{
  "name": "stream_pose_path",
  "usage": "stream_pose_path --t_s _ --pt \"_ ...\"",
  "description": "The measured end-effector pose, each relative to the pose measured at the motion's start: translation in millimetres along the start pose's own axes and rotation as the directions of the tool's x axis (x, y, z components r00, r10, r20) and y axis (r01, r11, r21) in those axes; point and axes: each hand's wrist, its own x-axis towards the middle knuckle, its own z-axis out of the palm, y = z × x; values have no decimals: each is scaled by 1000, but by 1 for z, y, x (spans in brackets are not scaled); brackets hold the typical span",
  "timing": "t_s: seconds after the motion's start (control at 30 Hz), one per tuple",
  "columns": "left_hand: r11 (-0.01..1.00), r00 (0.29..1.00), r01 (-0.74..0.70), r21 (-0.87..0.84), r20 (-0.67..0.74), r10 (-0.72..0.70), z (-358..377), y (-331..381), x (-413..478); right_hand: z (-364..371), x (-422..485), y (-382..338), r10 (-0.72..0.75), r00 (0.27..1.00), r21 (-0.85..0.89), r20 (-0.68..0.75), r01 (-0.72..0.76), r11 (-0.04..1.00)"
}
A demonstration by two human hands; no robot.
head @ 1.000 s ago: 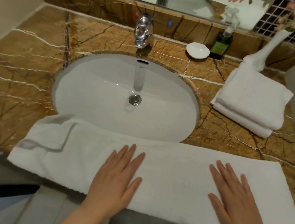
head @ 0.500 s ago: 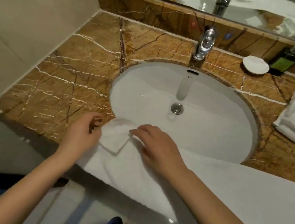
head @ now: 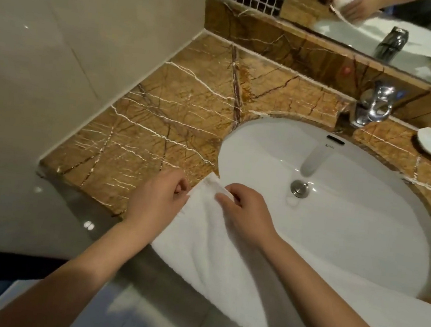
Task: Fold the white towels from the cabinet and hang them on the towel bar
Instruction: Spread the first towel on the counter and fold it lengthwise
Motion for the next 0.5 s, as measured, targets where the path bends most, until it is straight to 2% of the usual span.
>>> stream_pose_path --t_s 0.07,0.23,0.33,0.4,0.5 --pt "989 989 -146 39 -11 146 -2 -7 -4 2 10 0 54 998 -16 12 -53 998" --pt "941 948 -305 -146 53 315 -4 -30 -21 3 20 -1 100 995 -94 0 -99 991" --pt "907 903 -417 -64 82 421 -10 -35 -27 6 17 -1 67 997 -169 -34 -72 983" --pt "895 890 -446 -28 92 446 -12 -39 -28 5 17 -1 48 993 -162 -109 -65 985" --pt "919 920 -384 -93 50 389 -11 -43 -32 7 19 -2 53 977 -132 -204 -81 988"
